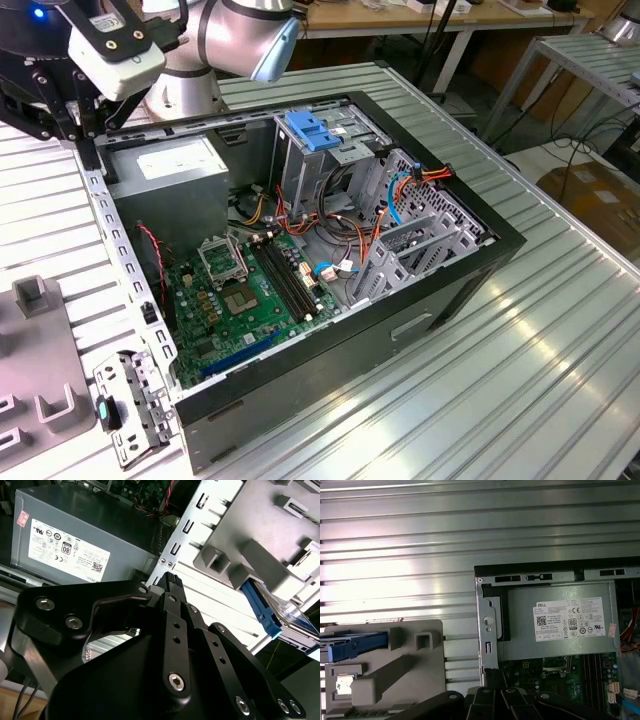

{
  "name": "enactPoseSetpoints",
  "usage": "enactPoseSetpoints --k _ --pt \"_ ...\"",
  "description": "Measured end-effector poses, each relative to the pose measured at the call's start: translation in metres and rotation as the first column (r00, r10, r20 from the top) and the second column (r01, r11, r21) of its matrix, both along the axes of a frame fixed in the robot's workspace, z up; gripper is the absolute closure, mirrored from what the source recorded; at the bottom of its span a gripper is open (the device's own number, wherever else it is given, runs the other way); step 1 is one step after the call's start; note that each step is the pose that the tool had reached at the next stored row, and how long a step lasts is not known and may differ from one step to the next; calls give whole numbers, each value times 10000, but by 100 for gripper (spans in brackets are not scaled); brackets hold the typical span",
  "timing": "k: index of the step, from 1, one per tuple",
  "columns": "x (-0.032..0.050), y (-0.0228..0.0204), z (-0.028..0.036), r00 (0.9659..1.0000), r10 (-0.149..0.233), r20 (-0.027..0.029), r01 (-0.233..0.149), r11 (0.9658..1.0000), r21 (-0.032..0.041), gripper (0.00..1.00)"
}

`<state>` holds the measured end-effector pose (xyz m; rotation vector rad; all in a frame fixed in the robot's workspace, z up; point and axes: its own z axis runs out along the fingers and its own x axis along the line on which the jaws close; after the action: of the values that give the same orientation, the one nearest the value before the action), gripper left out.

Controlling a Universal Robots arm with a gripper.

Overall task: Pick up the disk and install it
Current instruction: 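Reach for the disk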

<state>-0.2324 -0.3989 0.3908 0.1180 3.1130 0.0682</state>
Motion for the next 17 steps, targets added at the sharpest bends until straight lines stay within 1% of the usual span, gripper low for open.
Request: enactPoseSetpoints --k 4,8,9,11,15,17 --pt "-77 0 0 10000 0 -1 0 10000 0 89" --pt "-192 5 -1 10000 -5 -1 5 10000 9 89" --pt "-253 14 -1 10000 -10 -1 10 10000 18 89" --pt "-335 34 -1 10000 -24 -1 24 10000 40 89" --pt "-406 53 -2 10000 -34 0 34 10000 58 89" --pt "-482 73 -4 10000 -39 -1 39 10000 60 89"
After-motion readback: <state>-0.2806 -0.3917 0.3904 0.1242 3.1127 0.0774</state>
